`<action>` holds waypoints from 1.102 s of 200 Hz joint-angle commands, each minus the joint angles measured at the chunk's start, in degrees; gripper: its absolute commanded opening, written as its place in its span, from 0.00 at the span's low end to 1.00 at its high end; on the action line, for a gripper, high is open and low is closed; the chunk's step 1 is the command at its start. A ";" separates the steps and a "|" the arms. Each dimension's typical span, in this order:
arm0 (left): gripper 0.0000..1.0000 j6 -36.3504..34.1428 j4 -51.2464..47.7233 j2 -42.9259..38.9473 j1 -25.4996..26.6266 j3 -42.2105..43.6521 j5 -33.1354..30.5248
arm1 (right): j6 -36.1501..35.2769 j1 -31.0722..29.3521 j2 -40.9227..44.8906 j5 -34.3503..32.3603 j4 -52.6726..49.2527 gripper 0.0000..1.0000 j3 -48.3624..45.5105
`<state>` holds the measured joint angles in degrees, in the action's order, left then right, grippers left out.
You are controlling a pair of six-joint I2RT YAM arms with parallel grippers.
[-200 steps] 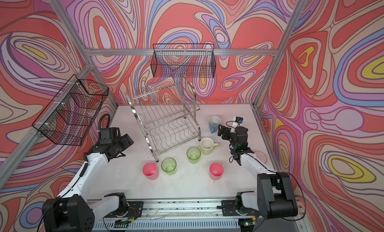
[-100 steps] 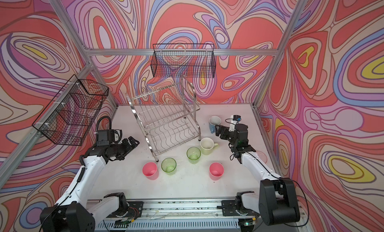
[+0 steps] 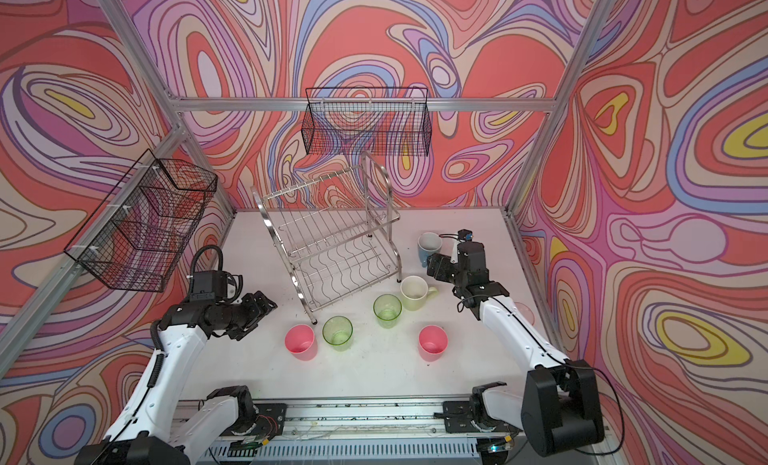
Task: Load the cups into the dish rack
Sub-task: 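Move left gripper down to the pink cup while right gripper moves over cream mug, then close the left gripper on the rim of the pink cup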
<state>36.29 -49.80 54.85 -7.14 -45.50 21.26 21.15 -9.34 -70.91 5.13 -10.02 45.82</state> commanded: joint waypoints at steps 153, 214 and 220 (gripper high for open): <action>0.62 9.83 -15.28 -7.34 15.74 0.42 -8.73 | -1.26 -0.41 -2.71 3.22 -10.28 0.80 5.55; 0.57 13.94 -13.97 -7.53 21.89 2.52 -10.00 | -1.35 -0.41 -3.24 4.09 -9.93 0.80 5.64; 0.57 14.19 -13.73 -7.23 22.59 2.45 -10.28 | -1.24 -0.39 -3.19 4.27 -9.84 0.80 5.56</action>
<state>47.57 -62.39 47.03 12.97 -43.66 13.19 20.23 -9.45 -73.73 8.47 -20.95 51.72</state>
